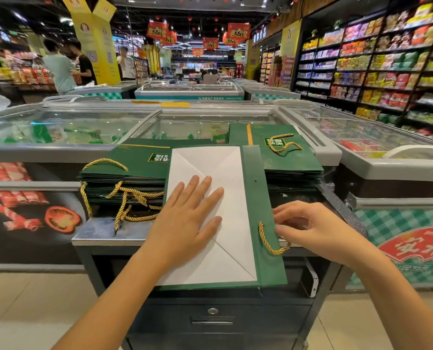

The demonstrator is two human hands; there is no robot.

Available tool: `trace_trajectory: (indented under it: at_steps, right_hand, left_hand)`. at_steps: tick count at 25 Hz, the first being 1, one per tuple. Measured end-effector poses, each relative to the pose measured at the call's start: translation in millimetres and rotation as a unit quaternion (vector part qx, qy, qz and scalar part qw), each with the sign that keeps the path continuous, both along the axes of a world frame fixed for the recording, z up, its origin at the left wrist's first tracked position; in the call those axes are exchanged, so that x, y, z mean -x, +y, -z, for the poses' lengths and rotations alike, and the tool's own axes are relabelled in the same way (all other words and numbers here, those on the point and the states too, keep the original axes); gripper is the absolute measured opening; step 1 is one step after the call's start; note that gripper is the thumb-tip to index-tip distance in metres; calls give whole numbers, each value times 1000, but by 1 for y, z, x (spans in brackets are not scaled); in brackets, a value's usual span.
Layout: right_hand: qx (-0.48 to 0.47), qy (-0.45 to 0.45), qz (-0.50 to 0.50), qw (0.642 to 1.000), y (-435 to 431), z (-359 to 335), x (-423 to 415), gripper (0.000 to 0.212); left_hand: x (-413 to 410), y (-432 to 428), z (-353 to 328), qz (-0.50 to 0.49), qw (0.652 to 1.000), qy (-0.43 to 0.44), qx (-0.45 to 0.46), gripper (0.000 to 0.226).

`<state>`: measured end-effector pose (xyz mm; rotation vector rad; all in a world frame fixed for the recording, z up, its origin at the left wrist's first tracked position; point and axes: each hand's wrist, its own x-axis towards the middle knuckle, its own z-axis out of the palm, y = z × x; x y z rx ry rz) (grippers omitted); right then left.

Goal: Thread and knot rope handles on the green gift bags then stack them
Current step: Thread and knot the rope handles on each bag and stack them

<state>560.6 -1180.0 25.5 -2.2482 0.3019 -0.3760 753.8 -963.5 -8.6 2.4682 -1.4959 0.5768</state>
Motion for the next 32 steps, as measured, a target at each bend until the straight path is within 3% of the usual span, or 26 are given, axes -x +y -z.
trace_trajectory:
  at_steps: [4,10,14,17,20,23,28,32]
  right_hand:
    - [57,29,-11,998,-7,0,6,12]
    - [96,-16,39,995,-2,8,8,10]
    - [-57,-135,141,979,-1,8,6,5]
    - [-257,-201,103,940,9,4,2,22]
    - [-340,-234,63,909,24,-2,-4,22]
    - [-372,-250,32,893,40,-5,-14,21]
    - [-367,-229,12,902,52,-1,-32,10]
    - [-359,-204,42,910,52,5,-38,8]
  left_hand:
    - [-1,0,0,0,1000,-1,1,62]
    - [5,4,2,4,1000,3,6,62]
    - [15,14,8,3,1000,4,11,61]
    - [22,20,12,2,1000,14,13,60]
    - [27,21,11,7,999,37,24,61]
    - [31,18,8,4,997,69,34,65]
    - [35,10,-1,10,988,118,98,61]
    - [39,0,-12,84,945,267,169,43]
